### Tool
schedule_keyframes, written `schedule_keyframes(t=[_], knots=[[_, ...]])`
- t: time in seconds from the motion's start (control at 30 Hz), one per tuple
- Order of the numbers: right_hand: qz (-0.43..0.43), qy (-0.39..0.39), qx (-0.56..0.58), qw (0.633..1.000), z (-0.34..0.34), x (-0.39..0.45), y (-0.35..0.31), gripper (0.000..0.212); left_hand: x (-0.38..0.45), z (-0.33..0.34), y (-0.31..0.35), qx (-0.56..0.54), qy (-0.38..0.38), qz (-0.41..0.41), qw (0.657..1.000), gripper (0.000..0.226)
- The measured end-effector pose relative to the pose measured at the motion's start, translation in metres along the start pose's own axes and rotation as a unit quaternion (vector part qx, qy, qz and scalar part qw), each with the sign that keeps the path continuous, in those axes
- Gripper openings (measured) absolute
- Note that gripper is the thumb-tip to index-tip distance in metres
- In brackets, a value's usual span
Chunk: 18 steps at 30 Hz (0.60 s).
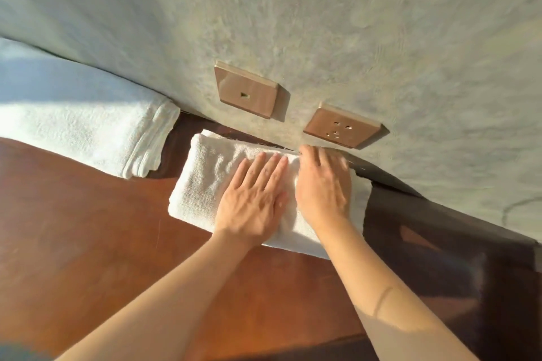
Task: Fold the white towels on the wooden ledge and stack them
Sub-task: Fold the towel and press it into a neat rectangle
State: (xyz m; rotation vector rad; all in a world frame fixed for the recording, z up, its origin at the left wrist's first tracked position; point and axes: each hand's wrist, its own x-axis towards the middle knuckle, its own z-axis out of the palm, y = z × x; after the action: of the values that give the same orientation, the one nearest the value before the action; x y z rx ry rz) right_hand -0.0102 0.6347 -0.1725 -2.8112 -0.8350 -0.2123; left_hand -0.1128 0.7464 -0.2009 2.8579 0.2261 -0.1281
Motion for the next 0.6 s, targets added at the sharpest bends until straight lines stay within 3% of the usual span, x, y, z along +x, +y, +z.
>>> schedule_keyframes(t=[0.1, 0.2, 0.4, 0.6], knots=[[-0.014, -0.019, 0.104, 0.994, 0.003, -0.031, -0.016, 0.037, 0.005, 0.002, -0.003, 0.013, -0.008, 0.003, 1.0, 0.063], [-0.065, -0.061, 0.06, 0.994, 0.024, -0.044, -0.001, 0.061, 0.003, -0.007, -0.019, 0.018, -0.001, 0.023, 1.0, 0.061], [-0.081, -0.027, -0.017, 0.996, 0.035, -0.052, 0.032, 0.057, 0.0, -0.028, -0.061, 0.058, -0.018, -0.055, 0.997, 0.062], [0.047, -0.112, 0.036, 0.992, 0.032, -0.064, 0.053, 0.062, 0.001, -0.033, -0.067, -0.047, -0.026, -0.191, 0.98, 0.07]])
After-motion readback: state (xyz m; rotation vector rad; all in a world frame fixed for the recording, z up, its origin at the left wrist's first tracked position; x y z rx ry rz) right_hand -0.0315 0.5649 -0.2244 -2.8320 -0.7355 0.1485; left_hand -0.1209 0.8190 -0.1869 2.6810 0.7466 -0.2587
